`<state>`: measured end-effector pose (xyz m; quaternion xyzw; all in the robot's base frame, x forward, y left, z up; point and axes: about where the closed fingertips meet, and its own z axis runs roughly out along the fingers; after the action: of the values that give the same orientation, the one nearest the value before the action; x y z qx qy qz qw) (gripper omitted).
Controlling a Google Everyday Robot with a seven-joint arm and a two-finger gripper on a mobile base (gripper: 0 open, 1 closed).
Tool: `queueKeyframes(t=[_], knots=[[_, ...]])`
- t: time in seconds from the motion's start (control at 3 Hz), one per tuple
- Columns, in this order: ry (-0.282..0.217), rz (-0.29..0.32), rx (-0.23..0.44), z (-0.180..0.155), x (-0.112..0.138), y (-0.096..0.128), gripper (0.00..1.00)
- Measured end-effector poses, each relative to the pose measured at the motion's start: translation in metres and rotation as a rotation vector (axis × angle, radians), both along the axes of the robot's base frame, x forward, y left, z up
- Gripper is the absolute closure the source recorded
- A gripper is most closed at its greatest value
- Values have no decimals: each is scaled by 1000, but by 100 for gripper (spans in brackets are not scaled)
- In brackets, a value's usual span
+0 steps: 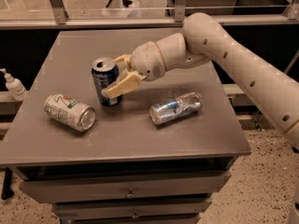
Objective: Move pepsi can near 7up can
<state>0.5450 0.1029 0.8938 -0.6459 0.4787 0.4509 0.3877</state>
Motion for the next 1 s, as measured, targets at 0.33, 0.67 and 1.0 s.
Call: queueKeyframes(t=[0.33,0.67,1.0], knots=[[-48,84,-21,-2,-11,12,82],[-69,141,-38,-5,-17,20,57],[-68,166,-51,-9,-19,25,34]])
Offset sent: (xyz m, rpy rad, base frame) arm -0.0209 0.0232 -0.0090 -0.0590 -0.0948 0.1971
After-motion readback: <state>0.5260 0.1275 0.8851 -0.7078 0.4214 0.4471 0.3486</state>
